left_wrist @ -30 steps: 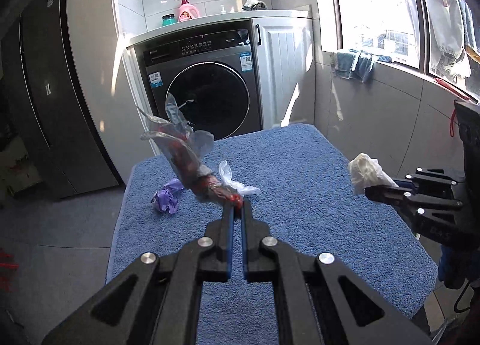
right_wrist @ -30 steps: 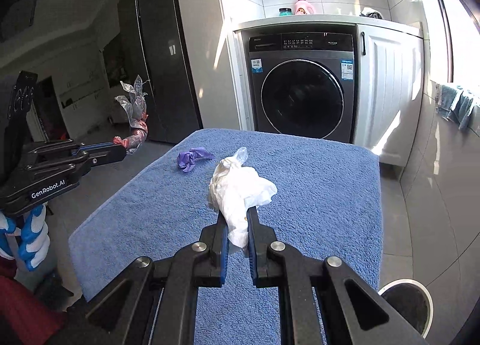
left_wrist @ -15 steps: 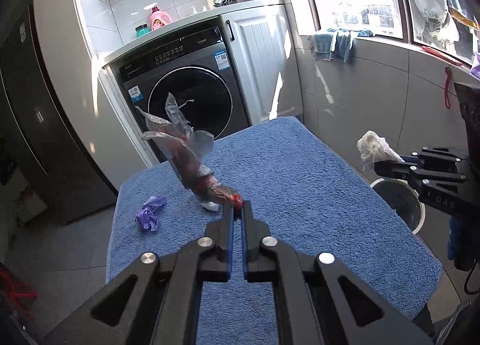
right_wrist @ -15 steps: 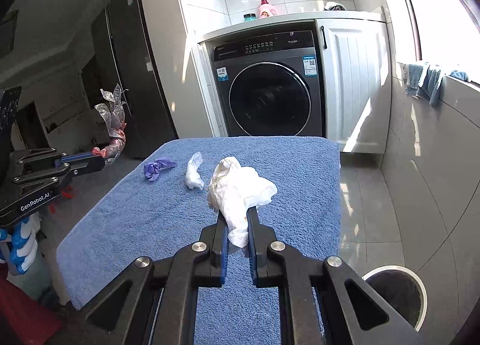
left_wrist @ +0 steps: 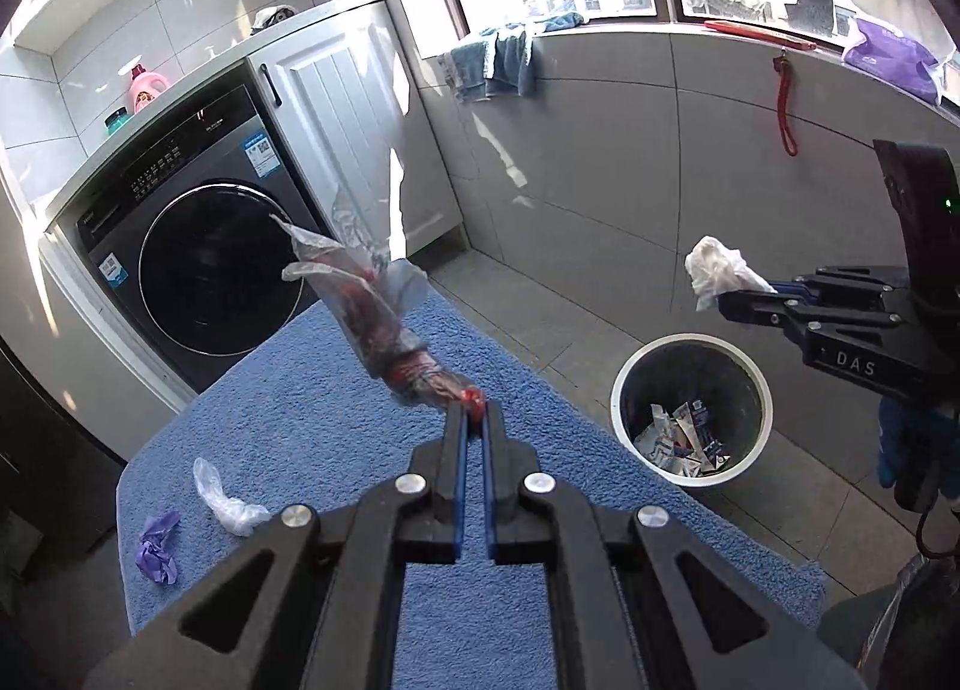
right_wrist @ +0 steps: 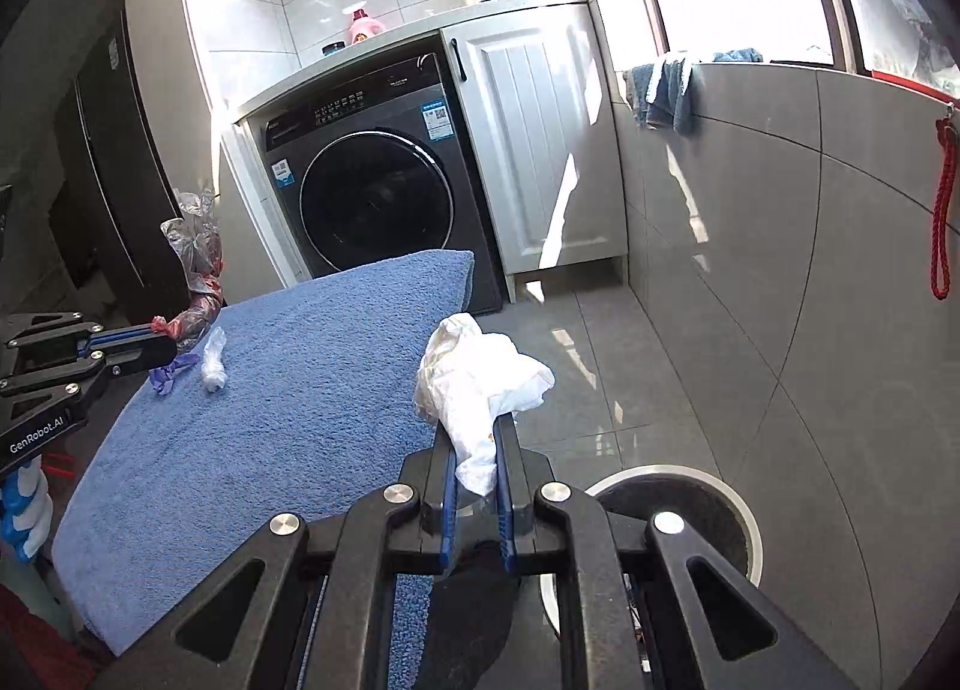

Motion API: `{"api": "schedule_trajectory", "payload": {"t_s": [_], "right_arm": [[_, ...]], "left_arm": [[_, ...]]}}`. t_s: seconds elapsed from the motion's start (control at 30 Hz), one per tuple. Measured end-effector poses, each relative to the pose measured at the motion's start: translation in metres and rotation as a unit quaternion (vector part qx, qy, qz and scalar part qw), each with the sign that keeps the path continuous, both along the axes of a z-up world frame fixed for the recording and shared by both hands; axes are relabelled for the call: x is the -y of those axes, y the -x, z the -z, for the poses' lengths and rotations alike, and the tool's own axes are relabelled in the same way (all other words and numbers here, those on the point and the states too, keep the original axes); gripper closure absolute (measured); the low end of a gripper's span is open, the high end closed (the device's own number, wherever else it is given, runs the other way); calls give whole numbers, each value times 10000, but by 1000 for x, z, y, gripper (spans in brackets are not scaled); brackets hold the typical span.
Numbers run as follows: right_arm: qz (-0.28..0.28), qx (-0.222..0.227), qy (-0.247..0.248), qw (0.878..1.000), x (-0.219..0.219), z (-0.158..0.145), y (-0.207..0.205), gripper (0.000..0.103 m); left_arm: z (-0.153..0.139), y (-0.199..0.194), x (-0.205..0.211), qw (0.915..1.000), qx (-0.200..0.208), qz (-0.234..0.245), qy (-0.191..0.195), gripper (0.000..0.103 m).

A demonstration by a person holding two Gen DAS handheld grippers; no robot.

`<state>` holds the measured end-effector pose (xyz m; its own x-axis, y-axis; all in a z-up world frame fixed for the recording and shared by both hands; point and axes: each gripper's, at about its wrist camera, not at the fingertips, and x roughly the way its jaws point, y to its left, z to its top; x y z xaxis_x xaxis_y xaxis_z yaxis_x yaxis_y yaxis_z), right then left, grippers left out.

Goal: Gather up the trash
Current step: 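Carry both items over the trash bin and open both tools to drop them, then return both tools to the table above the purple glove and clear bag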

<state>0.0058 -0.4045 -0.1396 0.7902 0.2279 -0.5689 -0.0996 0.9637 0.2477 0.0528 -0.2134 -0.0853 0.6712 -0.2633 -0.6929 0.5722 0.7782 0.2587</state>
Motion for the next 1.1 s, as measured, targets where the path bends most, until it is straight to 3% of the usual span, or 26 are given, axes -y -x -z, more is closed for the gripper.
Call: {"api": "schedule_trajectory", "payload": {"t_s": [0.13, 0.27, 0.53, 0.77, 0.83, 0.9, 0.97, 1.1], "right_arm": [[453, -299, -25, 9985, 34, 25, -3, 92], [900, -696, -96, 9935, 65, 59, -9, 92], [1340, -1470, -182, 9798, 98, 126, -29, 92], [1537, -1936, -234, 9687, 113, 164, -42, 88], [1585, -1996, -213, 9667, 114, 167, -43, 81], [1638, -2026, -153, 9653, 115, 168, -44, 67], [1677, -2056, -106, 9641, 114, 170, -43, 65], [1724, -2080, -62, 9628, 116, 168, -38, 65]], "left_arm": [[26, -15, 49, 9964, -578, 623, 47, 99], [62, -31, 98, 9847, -1291, 1174, 44, 99], [124, -69, 163, 9455, -2697, 1811, 198, 99], [148, -90, 190, 9346, -3051, 1793, 350, 97], [153, -97, 193, 9309, -3191, 1719, 453, 95], [156, -97, 196, 9262, -3353, 1632, 557, 81], [157, -98, 194, 9227, -3447, 1582, 697, 68], [152, -98, 191, 9215, -3475, 1518, 835, 67]]}}
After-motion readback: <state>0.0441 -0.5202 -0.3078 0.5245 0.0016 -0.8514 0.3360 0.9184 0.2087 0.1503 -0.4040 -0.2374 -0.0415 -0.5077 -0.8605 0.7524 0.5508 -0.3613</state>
